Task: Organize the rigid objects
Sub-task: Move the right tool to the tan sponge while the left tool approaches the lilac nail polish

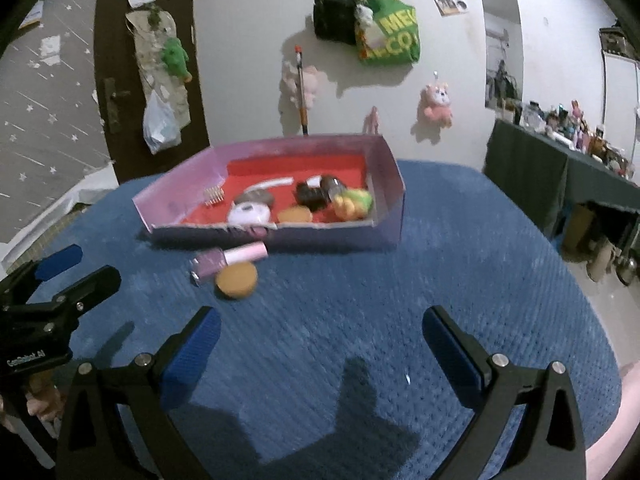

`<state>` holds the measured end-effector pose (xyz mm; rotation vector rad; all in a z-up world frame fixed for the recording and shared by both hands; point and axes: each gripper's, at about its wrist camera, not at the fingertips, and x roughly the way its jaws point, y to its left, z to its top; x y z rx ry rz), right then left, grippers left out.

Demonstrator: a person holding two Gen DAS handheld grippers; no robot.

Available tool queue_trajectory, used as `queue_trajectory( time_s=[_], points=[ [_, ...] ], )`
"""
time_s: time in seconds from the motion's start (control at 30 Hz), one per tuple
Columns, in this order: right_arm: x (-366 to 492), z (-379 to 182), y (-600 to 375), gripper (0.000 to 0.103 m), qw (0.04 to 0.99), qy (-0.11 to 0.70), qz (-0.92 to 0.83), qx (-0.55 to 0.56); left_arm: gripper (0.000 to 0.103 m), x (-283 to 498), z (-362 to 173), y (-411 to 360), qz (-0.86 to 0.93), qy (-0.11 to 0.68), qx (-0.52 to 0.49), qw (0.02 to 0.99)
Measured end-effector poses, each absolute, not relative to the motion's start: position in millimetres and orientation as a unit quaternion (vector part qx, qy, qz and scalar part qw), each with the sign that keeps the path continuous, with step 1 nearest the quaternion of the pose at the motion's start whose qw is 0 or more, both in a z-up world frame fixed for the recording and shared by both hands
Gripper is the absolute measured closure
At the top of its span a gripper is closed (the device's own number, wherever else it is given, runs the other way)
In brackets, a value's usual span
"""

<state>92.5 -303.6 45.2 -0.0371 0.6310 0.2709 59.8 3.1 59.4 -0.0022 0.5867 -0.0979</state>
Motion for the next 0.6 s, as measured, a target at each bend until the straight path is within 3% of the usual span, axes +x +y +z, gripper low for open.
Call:
queue_trajectory(
  time_s=[0.6],
  points=[
    [98, 24, -303, 0.000, 0.932, 0.339, 0.128, -0.025, 0.005, 71, 33, 4, -0.047, 0.349, -0.016, 0.936]
  ],
)
